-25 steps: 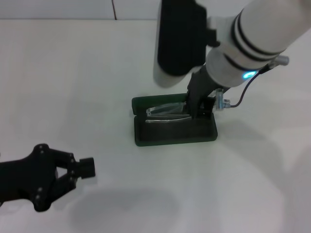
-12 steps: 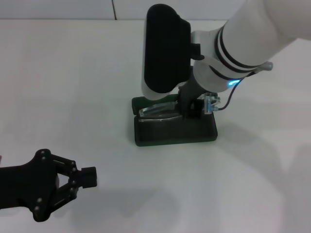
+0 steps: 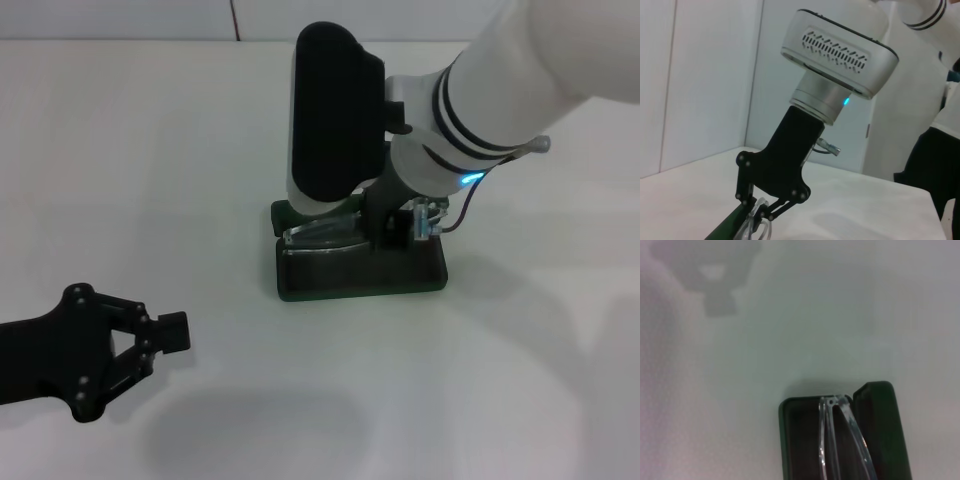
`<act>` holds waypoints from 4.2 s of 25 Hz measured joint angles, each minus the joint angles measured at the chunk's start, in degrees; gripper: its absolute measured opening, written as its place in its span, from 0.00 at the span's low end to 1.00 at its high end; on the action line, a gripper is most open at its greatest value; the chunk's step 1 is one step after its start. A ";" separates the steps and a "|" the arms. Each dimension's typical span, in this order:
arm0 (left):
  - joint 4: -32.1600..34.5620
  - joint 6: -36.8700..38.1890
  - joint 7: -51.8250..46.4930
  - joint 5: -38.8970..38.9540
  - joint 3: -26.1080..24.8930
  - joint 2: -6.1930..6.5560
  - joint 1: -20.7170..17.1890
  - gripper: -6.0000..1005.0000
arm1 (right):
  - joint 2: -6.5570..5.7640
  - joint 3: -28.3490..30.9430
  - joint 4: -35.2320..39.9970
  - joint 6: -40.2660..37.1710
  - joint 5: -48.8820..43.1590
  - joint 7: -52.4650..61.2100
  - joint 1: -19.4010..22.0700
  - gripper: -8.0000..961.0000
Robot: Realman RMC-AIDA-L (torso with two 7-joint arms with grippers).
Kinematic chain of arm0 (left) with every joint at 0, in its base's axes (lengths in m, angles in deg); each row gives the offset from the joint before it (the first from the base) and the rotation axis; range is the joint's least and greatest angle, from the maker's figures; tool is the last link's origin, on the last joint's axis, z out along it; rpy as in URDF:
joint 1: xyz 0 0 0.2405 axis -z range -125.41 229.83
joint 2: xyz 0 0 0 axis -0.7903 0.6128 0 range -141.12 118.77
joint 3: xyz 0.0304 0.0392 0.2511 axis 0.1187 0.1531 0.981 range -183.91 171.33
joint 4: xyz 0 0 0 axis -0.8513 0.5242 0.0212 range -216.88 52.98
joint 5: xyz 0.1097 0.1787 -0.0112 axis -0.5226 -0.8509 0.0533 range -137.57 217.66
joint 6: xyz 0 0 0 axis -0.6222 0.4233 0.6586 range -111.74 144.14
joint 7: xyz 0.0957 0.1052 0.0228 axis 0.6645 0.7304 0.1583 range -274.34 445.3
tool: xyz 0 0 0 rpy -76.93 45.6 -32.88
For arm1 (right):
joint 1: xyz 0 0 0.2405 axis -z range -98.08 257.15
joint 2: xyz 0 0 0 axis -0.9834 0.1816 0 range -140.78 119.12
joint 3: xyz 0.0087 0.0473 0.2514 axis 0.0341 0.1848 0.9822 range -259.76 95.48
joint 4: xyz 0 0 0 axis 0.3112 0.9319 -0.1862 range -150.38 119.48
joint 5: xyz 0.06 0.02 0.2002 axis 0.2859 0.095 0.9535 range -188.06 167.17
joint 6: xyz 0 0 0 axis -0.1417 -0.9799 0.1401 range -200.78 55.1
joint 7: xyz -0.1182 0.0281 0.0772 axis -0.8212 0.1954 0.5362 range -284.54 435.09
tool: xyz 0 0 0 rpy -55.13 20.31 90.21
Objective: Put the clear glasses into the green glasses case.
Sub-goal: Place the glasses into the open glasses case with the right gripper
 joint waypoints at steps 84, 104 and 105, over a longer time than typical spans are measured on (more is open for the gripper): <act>-1.00 -1.68 2.17 -2.86 -5.05 -1.41 0.80 0.06 | 0.00 -14.09 -13.87 5.02 3.18 17.16 -12.84 0.15; -1.09 -1.67 2.35 -2.86 -4.98 -1.46 0.71 0.06 | 0.00 -13.58 -13.66 4.10 3.18 17.14 -12.67 0.16; -1.09 -1.67 2.35 -2.86 -4.98 -1.47 0.71 0.06 | 0.00 -13.58 -13.66 4.09 3.17 17.14 -12.69 0.16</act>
